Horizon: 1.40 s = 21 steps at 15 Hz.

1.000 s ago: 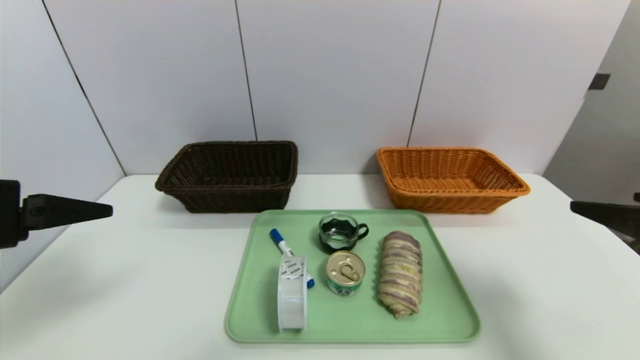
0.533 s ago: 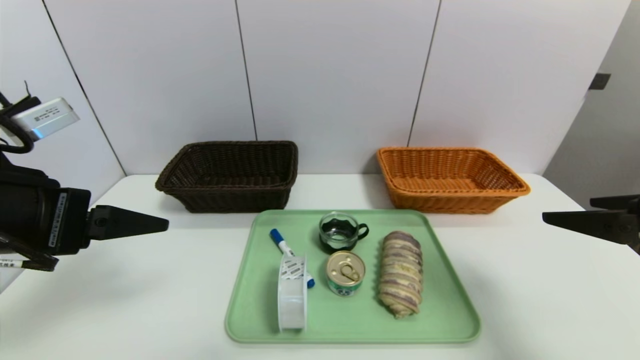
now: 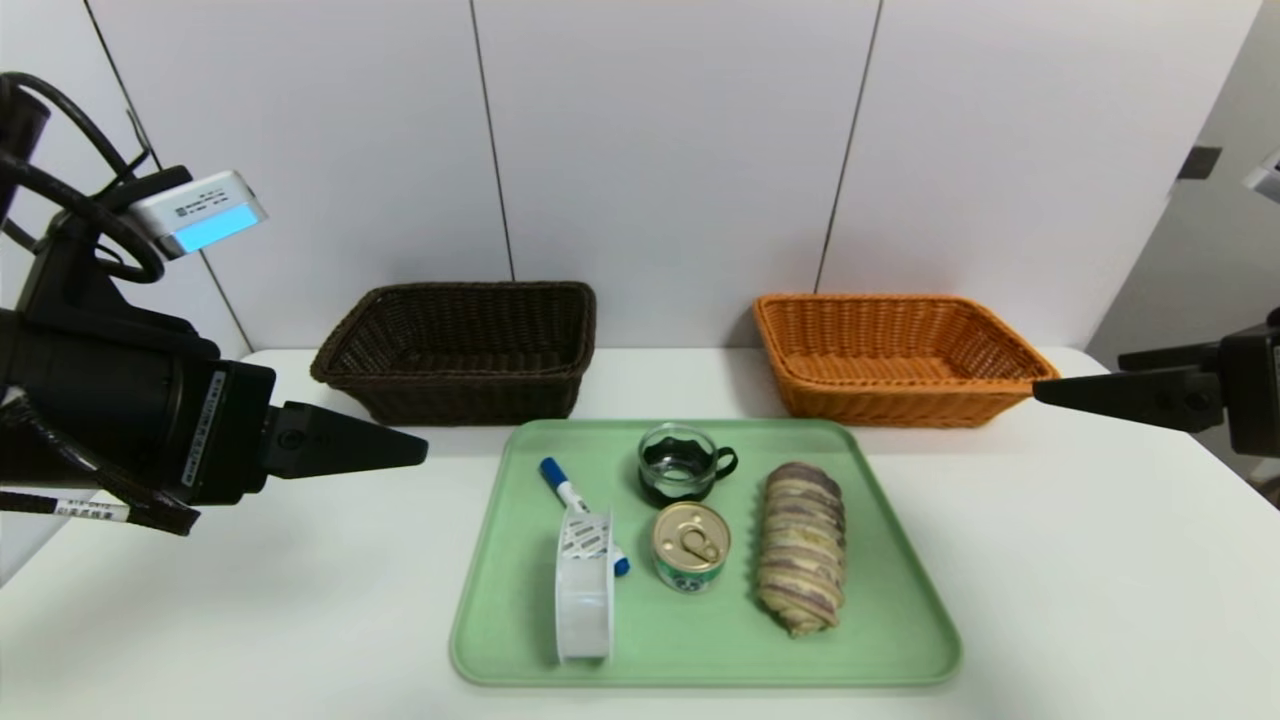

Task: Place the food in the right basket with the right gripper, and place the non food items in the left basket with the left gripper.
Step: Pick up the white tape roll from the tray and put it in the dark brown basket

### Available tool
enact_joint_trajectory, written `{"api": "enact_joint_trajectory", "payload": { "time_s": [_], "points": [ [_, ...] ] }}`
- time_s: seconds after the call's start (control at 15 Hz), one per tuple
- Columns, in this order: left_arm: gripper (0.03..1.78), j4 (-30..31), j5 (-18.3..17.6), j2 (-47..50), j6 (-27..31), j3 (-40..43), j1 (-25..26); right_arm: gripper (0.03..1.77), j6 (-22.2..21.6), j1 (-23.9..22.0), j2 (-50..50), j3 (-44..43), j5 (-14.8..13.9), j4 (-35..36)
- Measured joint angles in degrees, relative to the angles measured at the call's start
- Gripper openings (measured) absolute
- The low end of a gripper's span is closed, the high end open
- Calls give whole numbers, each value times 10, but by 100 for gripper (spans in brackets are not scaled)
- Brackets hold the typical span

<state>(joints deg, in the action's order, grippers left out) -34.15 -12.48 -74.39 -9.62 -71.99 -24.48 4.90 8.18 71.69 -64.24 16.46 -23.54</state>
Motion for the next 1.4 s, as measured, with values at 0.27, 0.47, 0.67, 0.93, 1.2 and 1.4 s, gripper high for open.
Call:
{"api": "enact_joint_trajectory", "payload": {
  "time_s": [0.27,0.47,0.67,0.93,1.2,1.4],
  "points": [
    [169,-1,20,-23,-30,-8,-69,170,-2,32,19,-13,-2,0],
    [169,-2,42,-53,-67,-24,-120,170,-2,35,27,-8,-3,3],
    [169,-2,87,-97,-73,-49,-153,170,-4,35,37,-3,-4,4],
    [169,-6,154,-158,-97,-82,-195,170,-5,30,52,5,-4,6],
    [169,-52,157,-207,-135,-142,-214,170,-5,27,61,10,-5,8],
    [169,-88,178,-237,-167,-175,-221,170,-4,22,66,12,-5,8]
  ]
}}
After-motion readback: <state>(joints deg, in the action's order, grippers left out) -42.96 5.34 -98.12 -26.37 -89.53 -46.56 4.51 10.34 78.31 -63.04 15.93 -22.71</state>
